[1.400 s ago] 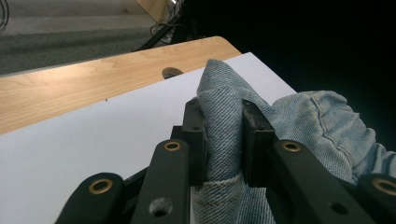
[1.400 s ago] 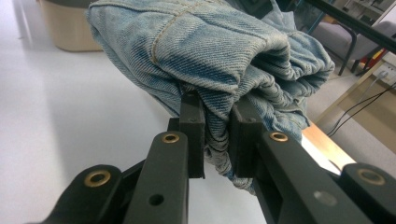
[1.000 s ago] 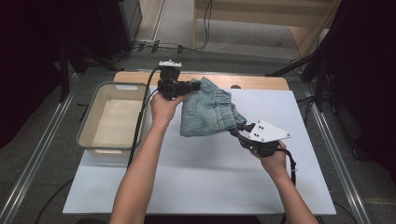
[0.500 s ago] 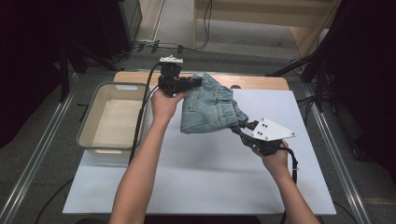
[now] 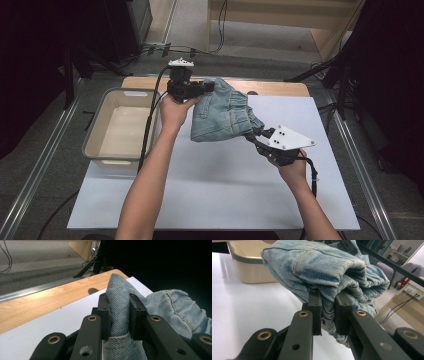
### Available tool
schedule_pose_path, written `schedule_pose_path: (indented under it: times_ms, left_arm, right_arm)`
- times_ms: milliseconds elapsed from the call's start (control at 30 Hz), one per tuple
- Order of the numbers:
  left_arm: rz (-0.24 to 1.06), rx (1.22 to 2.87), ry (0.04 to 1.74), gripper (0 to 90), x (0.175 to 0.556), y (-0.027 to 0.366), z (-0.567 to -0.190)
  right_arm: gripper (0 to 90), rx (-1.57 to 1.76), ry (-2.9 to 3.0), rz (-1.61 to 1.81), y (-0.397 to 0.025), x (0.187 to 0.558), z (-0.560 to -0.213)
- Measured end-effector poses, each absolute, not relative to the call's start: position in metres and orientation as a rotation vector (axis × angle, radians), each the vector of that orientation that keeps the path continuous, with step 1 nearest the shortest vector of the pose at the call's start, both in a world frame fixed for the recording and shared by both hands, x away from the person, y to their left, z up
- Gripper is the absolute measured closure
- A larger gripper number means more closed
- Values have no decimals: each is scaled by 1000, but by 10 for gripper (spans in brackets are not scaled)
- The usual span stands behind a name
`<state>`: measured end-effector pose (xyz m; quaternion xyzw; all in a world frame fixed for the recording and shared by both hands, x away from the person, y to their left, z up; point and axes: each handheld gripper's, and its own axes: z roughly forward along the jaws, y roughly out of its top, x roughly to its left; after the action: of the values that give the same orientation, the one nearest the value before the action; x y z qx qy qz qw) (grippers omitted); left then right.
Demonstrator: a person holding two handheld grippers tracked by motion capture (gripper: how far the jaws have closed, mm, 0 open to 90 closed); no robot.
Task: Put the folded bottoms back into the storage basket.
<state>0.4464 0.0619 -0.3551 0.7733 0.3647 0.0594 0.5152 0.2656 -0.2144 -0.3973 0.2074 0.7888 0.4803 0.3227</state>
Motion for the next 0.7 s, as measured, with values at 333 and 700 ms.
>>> schedule_pose_path:
  times_ms: [333, 700]
  left_arm:
    - [157, 1856, 873, 754, 447, 67, -350]
    - [182, 1854, 873, 754, 446, 78, -345]
  right_arm:
    - [776, 535, 2067, 1267, -208, 267, -393]
    - [776, 522, 2064, 1279, -199, 269, -390]
